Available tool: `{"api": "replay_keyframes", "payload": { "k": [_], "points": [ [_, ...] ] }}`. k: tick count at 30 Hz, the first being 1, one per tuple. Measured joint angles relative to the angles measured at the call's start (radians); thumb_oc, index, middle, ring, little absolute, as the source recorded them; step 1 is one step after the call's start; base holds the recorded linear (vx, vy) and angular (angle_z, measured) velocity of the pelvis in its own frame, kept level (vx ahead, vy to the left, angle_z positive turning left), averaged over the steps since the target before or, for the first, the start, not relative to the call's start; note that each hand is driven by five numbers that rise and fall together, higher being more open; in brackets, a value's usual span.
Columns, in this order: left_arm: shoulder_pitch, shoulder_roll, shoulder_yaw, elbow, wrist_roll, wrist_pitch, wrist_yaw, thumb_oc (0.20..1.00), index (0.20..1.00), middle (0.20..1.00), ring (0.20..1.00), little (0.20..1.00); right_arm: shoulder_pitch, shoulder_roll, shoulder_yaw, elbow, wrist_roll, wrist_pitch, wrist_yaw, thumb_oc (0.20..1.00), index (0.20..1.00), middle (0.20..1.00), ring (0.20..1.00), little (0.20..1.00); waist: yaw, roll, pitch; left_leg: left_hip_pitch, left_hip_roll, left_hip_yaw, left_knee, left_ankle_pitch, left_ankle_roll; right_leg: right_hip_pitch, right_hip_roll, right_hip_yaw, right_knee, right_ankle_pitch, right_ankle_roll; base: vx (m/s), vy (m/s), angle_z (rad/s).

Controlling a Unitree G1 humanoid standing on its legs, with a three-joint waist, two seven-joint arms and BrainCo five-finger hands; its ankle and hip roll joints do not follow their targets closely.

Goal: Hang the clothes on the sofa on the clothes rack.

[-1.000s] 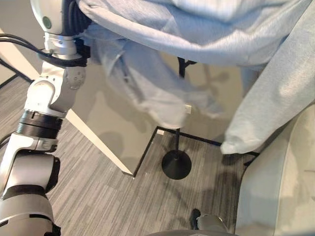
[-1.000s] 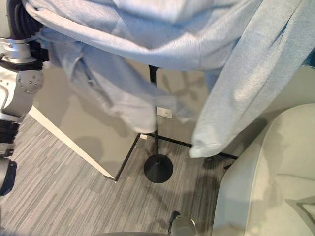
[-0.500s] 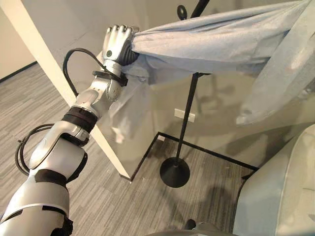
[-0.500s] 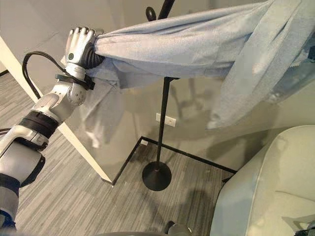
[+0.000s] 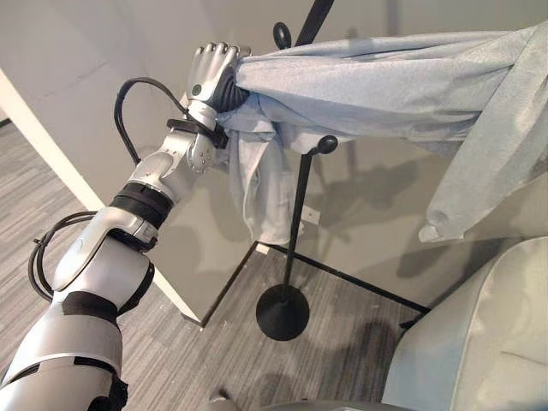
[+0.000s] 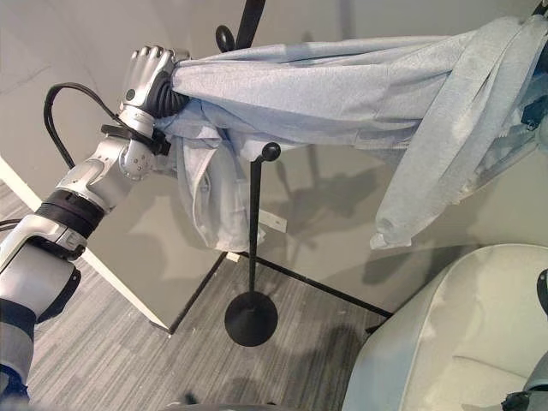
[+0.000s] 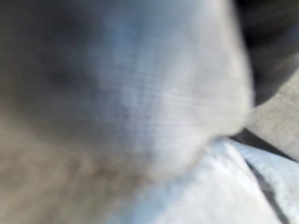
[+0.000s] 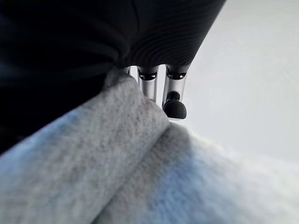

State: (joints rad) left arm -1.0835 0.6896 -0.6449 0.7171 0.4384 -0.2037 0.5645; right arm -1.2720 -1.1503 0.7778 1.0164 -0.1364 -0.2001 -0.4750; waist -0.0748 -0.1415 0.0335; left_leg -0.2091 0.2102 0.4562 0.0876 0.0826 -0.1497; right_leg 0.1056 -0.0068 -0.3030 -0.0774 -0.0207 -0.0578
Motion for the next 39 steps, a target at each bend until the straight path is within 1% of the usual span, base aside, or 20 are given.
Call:
{"api": "replay_keyframes", "payload": {
  "k": [1, 2, 3, 5, 6, 7, 11, 12, 13, 14, 16, 19, 20, 21, 22, 28, 32, 33, 34, 39],
  "points": [
    [0.036, 0.004, 0.02, -0.018, -0.006, -0.006, -0.008, 0.2, 0.2, 0.2, 0.2, 0.2, 0.003, 0.008, -0.004, -0.001, 0.001, -0.003, 0.006, 0.2, 0.2, 0.2, 0.2, 0.2, 0.0, 0.01, -0.002, 0.007, -0.009, -0.011, -0.026, 0.018, 0.022, 0.02, 0.009, 0.023, -0.011, -0.003, 0.007, 0.22, 0.0, -0.65],
    [0.069, 0.003, 0.019, -0.046, -0.006, -0.01, -0.022, 0.2, 0.2, 0.2, 0.2, 0.2, 0.013, 0.005, -0.026, -0.004, 0.001, -0.002, 0.009, 0.2, 0.2, 0.2, 0.2, 0.2, 0.0, 0.061, -0.003, 0.05, -0.025, -0.01, -0.042, 0.067, 0.048, 0.051, 0.04, 0.041, -0.011, -0.024, 0.04, 0.28, 0.0, -0.51],
    [0.149, 0.008, 0.067, -0.112, -0.008, -0.019, -0.028, 0.2, 0.2, 0.2, 0.2, 0.2, 0.104, 0.021, -0.086, -0.021, 0.003, -0.002, 0.011, 0.2, 0.2, 0.2, 0.2, 0.2, -0.001, 0.045, -0.014, 0.107, -0.069, -0.007, -0.094, 0.079, 0.131, 0.083, 0.021, 0.051, -0.011, -0.057, 0.085, 0.3, 0.01, -0.25],
    [0.269, 0.004, 0.143, -0.2, -0.009, -0.025, -0.03, 0.2, 0.2, 0.2, 0.2, 0.2, 0.198, 0.033, -0.14, -0.064, 0.004, -0.002, 0.011, 0.2, 0.2, 0.2, 0.2, 0.2, -0.001, 0.032, -0.023, 0.125, -0.102, -0.004, -0.115, 0.071, 0.134, 0.09, -0.008, 0.053, -0.011, -0.07, 0.103, 0.18, 0.024, 0.03],
    [0.372, -0.019, 0.243, -0.28, -0.01, -0.027, -0.036, 0.2, 0.2, 0.2, 0.2, 0.2, 0.297, 0.044, -0.248, -0.151, 0.003, 0.004, 0.017, 0.2, 0.2, 0.2, 0.2, 0.2, 0.001, 0.034, -0.027, 0.126, -0.117, -0.001, -0.128, 0.069, 0.139, 0.078, -0.027, 0.053, -0.01, -0.077, 0.116, 0.1, 0.04, 0.15],
    [0.552, -0.105, 0.381, -0.358, -0.03, -0.029, -0.031, 0.2, 0.2, 0.2, 0.2, 0.2, 0.478, 0.079, -0.357, -0.287, 0.001, -0.004, 0.022, 0.2, 0.2, 0.2, 0.2, 0.2, 0.009, 0.038, -0.025, 0.123, -0.149, 0.003, -0.146, 0.063, 0.15, 0.069, -0.05, 0.048, -0.01, -0.081, 0.125, 0.07, 0.044, 0.14],
    [0.803, -0.185, 0.401, -0.431, -0.029, -0.044, -0.072, 0.2, 0.2, 0.2, 0.2, 0.2, 0.777, 0.221, -0.54, -0.411, -0.001, -0.014, 0.034, 0.2, 0.2, 0.2, 0.2, 0.2, 0.039, 0.044, -0.02, 0.125, -0.189, -0.004, -0.157, 0.056, 0.174, 0.082, -0.082, 0.033, -0.011, -0.09, 0.14, 0.01, 0.028, 0.16],
    [0.815, -0.19, 0.401, -0.43, -0.029, -0.045, -0.081, 0.2, 0.2, 0.2, 0.2, 0.2, 0.795, 0.24, -0.547, -0.408, -0.001, -0.014, 0.035, 0.2, 0.2, 0.2, 0.2, 0.2, 0.04, 0.044, -0.02, 0.126, -0.193, -0.006, -0.157, 0.058, 0.177, 0.089, -0.085, 0.025, -0.011, -0.091, 0.142, -0.02, 0.042, 0.3],
    [0.834, -0.227, 0.423, -0.441, -0.05, -0.055, -0.096, 0.2, 0.2, 0.2, 0.2, 0.2, 0.859, 0.309, -0.649, -0.438, 0.0, -0.019, 0.03, 0.2, 0.2, 0.2, 0.2, 0.2, 0.046, 0.047, -0.016, 0.135, -0.195, -0.007, -0.158, 0.057, 0.179, 0.094, -0.087, 0.016, -0.007, -0.092, 0.146, -0.02, 0.027, 0.18],
    [0.847, -0.258, 0.42, -0.442, -0.075, -0.06, -0.099, 0.2, 0.2, 0.2, 0.2, 0.2, 0.894, 0.346, -0.685, -0.438, 0.004, -0.024, 0.018, 0.2, 0.2, 0.2, 0.2, 0.2, 0.052, 0.048, -0.013, 0.149, -0.196, -0.006, -0.161, 0.054, 0.183, 0.107, -0.086, 0.016, -0.009, -0.093, 0.147, -0.02, 0.025, 0.11],
    [0.878, -0.317, 0.402, -0.438, -0.131, -0.065, -0.136, 0.2, 0.2, 0.2, 0.2, 0.2, 0.934, 0.424, -0.712, -0.436, 0.007, -0.027, 0.019, 0.2, 0.2, 0.2, 0.2, 0.2, 0.054, 0.05, -0.009, 0.169, -0.195, -0.002, -0.171, 0.053, 0.184, 0.122, -0.085, 0.018, -0.011, -0.093, 0.148, -0.03, 0.014, -0.07],
    [0.882, -0.397, 0.362, -0.385, -0.257, -0.083, -0.181, 0.2, 0.2, 0.2, 0.2, 0.2, 0.937, 0.553, -0.719, -0.431, 0.06, -0.026, 0.008, 0.2, 0.2, 0.2, 0.2, 0.2, 0.03, 0.06, 0.012, 0.173, -0.189, 0.002, -0.174, 0.053, 0.183, 0.12, -0.08, 0.02, -0.011, -0.096, 0.151, -0.03, 0.011, -0.12],
    [0.88, -0.42, 0.353, -0.37, -0.272, -0.083, -0.195, 0.2, 0.2, 0.2, 0.2, 0.2, 0.938, 0.569, -0.704, -0.431, 0.064, -0.024, 0.01, 0.2, 0.2, 0.2, 0.2, 0.2, 0.025, 0.064, 0.02, 0.173, -0.186, 0.004, -0.174, 0.053, 0.183, 0.119, -0.075, 0.023, -0.011, -0.097, 0.15, -0.05, 0.008, -0.13],
    [0.881, -0.446, 0.325, -0.367, -0.356, -0.086, -0.215, 0.2, 0.2, 0.2, 0.2, 0.2, 0.943, 0.604, -0.702, -0.43, 0.08, -0.028, 0.004, 0.2, 0.2, 0.2, 0.2, 0.2, 0.017, 0.069, 0.034, 0.173, -0.179, 0.013, -0.175, 0.053, 0.183, 0.115, -0.074, 0.025, -0.011, -0.096, 0.149, -0.06, 0.004, -0.16],
    [0.886, -0.477, 0.311, -0.361, -0.432, -0.09, -0.231, 1.0, 1.0, 1.0, 1.0, 1.0, 0.944, 0.664, -0.7, -0.43, 0.098, -0.028, -0.002, 0.2, 0.2, 0.2, 0.2, 0.2, 0.003, 0.068, 0.041, 0.173, -0.175, 0.02, -0.174, 0.053, 0.183, 0.113, -0.073, 0.029, -0.011, -0.096, 0.149, -0.07, 0.003, -0.17],
    [0.913, -0.536, 0.277, -0.342, -0.777, -0.103, -0.322, 1.0, 1.0, 1.0, 1.0, 1.0, 0.972, 0.798, -0.564, -0.431, 0.145, -0.028, 0.008, 0.2, 0.2, 0.2, 0.2, 0.2, -0.014, 0.078, 0.059, 0.173, -0.164, 0.047, -0.175, 0.055, 0.18, 0.098, -0.071, 0.053, -0.011, -0.09, 0.139, -0.04, 0.009, -0.15],
    [0.978, -0.524, 0.3, -0.213, -0.818, -0.121, -0.352, 1.0, 1.0, 1.0, 1.0, 1.0, 1.019, 0.846, -0.474, -0.476, 0.159, -0.031, 0.05, 0.2, 0.2, 0.2, 0.2, 0.2, -0.012, 0.081, 0.059, 0.176, -0.162, 0.052, -0.174, 0.055, 0.18, 0.097, -0.071, 0.069, -0.011, -0.089, 0.138, -0.04, 0.002, -0.05],
    [1.008, -0.521, 0.308, -0.126, -0.834, -0.122, -0.355, 1.0, 1.0, 1.0, 1.0, 1.0, 1.029, 0.85, -0.474, -0.474, 0.162, -0.036, 0.065, 1.0, 1.0, 1.0, 1.0, 1.0, -0.009, 0.082, 0.059, 0.176, -0.162, 0.051, -0.174, 0.055, 0.18, 0.098, -0.071, 0.069, -0.011, -0.089, 0.137, -0.04, 0.002, -0.03],
    [1.02, -0.529, 0.344, 0.007, -0.853, -0.115, -0.356, 1.0, 1.0, 1.0, 1.0, 1.0, 1.03, 0.849, -0.478, -0.463, 0.188, -0.038, 0.067, 1.0, 1.0, 1.0, 1.0, 1.0, -0.001, 0.081, 0.059, 0.176, -0.161, 0.051, -0.174, 0.055, 0.18, 0.098, -0.07, 0.069, -0.011, -0.089, 0.137, -0.04, 0.002, 0.01],
    [1.062, -0.522, 0.424, 0.14, -0.845, -0.095, -0.339, 1.0, 1.0, 1.0, 1.0, 1.0, 1.042, 0.84, -0.524, -0.411, 0.261, -0.046, 0.078, 1.0, 1.0, 1.0, 1.0, 1.0, 0.007, 0.082, 0.058, 0.176, -0.162, 0.05, -0.174, 0.055, 0.18, 0.099, -0.07, 0.066, -0.011, -0.089, 0.137, 0.0, 0.0, 0.0]
  ]
}}
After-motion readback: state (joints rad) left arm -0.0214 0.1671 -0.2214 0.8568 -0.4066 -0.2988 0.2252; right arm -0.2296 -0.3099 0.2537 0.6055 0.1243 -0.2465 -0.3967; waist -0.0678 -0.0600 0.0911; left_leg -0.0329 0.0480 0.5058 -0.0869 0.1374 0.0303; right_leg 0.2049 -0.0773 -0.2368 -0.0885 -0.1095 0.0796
